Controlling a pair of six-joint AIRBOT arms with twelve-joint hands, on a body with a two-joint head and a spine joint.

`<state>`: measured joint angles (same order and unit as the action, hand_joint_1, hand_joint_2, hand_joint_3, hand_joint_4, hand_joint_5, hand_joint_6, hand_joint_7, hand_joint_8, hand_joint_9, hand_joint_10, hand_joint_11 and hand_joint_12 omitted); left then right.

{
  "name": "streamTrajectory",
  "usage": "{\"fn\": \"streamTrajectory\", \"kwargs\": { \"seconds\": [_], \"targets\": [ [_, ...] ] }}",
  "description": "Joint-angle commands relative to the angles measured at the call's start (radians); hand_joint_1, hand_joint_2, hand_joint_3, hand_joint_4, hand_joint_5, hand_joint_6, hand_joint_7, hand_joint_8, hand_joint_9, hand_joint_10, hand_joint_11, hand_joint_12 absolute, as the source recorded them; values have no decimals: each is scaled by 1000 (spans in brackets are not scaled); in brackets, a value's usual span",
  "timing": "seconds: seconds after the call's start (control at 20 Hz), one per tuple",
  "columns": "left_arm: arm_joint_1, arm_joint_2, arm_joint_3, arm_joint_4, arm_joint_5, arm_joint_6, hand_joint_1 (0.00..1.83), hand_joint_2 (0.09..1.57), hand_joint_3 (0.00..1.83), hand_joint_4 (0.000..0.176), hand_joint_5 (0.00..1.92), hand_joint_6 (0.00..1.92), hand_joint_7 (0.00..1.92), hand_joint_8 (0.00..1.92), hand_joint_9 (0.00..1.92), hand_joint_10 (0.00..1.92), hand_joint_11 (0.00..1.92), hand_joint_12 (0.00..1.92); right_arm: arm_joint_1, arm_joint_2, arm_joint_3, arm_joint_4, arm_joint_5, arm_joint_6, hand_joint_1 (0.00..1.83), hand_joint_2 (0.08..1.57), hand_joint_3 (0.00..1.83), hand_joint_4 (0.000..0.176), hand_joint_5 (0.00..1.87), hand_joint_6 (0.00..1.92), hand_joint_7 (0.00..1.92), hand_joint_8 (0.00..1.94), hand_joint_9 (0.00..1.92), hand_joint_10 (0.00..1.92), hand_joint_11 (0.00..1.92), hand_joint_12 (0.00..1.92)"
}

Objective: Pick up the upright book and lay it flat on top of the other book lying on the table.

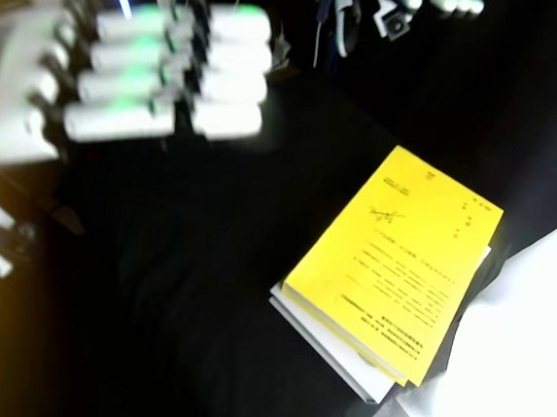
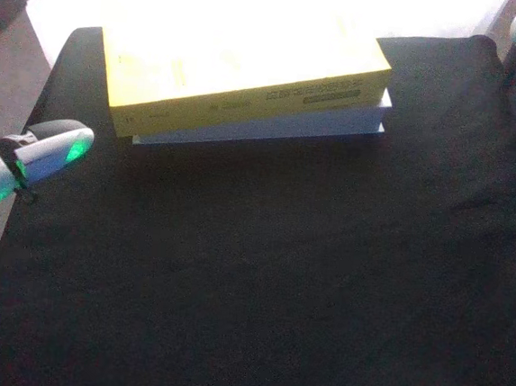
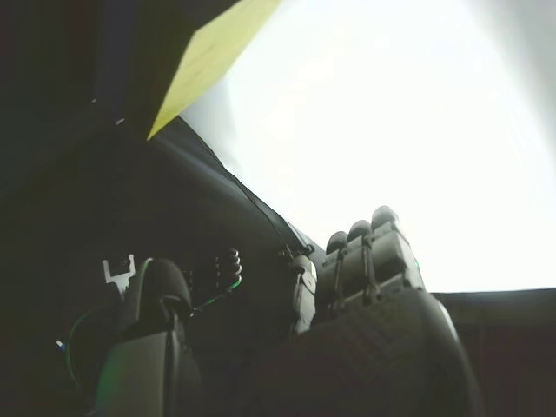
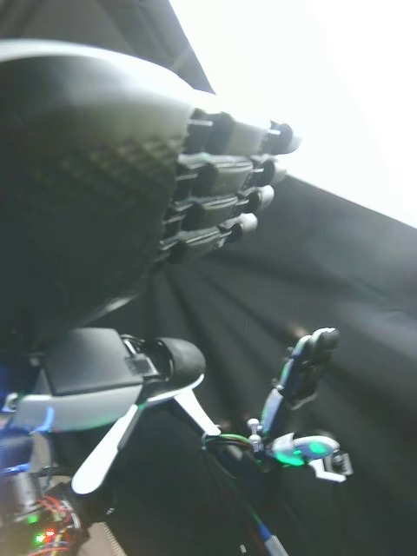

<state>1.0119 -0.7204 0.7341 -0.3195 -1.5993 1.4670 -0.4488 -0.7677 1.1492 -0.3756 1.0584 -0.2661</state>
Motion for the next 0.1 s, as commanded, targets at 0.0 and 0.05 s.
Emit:
{"fn": "streamTrajectory", "kwargs": {
  "seconds": [0.0,0.05],
  "targets": [
    [-14,7,3,26,-132,11,407,1095,0,176,0,0,0,0,0,0,0,0,-7,20,-7,69,140,-3,94,1179,0,0,0,0,0,0,0,0,0,0],
    [-30,10,4,36,-132,17,380,1085,0,176,0,0,0,0,0,0,0,0,-37,43,-22,101,179,-8,75,1186,0,7,0,0,0,0,0,0,0,0]
  ]
}}
